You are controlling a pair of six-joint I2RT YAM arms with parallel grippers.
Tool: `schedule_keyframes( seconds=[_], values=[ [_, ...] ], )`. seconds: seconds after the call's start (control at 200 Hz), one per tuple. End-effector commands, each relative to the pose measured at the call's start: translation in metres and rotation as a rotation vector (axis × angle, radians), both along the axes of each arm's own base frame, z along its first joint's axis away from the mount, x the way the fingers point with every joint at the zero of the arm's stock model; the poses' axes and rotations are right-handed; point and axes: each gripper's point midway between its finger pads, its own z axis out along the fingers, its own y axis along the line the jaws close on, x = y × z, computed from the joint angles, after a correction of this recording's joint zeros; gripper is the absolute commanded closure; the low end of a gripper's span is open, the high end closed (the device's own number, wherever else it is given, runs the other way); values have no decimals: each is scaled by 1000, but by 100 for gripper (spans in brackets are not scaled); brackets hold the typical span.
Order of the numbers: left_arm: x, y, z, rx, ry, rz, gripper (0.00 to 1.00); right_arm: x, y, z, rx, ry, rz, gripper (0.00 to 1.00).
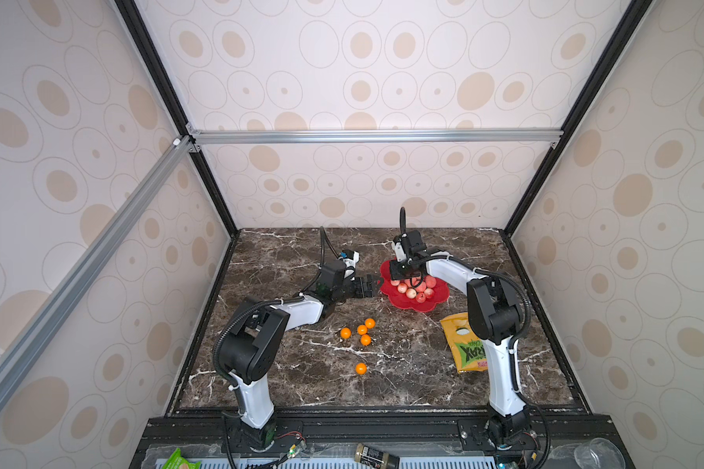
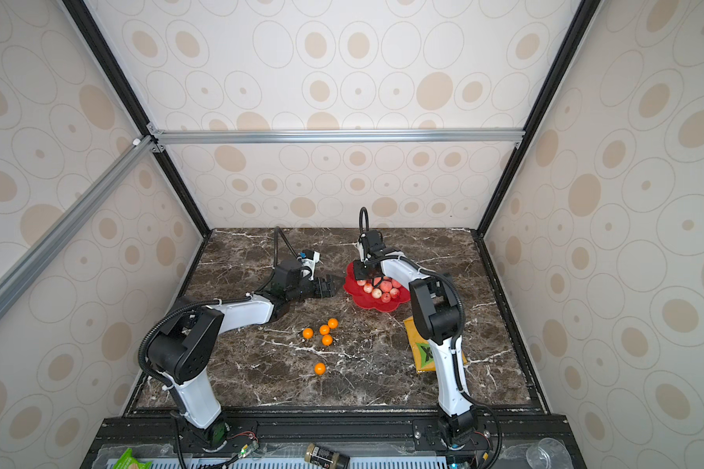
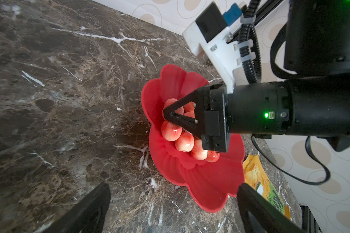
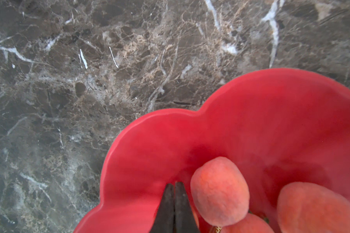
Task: Arrange fruit in a fruit bowl
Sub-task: Place the fruit in the fruit bowl, then pick up the fruit from the bottom-center of the table.
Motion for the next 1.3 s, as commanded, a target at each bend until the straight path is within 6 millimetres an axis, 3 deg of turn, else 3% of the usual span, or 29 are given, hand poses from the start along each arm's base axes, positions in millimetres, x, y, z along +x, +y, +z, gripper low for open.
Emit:
schedule_keyframes(
  seconds=[0.0, 0.225, 0.34, 0.655, 0.895, 1.295],
  values=[
    [4, -5, 3, 13, -22, -11, 1, 1, 1, -5, -12, 14, 10, 89],
    [3, -4, 3, 14, -21, -9, 1, 1, 1, -1, -10, 8, 14, 79],
    [2, -3, 8, 13, -29, -9, 1, 1, 1, 8, -7, -4, 19, 79],
    [-14, 8, 38, 13, -70, -2, 1, -10, -13, 56, -19, -101, -4, 74],
    [-40, 26, 50, 28, -80, 22, 1, -43, -21, 81, 15, -130, -10, 71],
    [-95, 65, 33, 75, -22, 90, 1, -117, -8, 83, 39, -93, -2, 71]
  ],
)
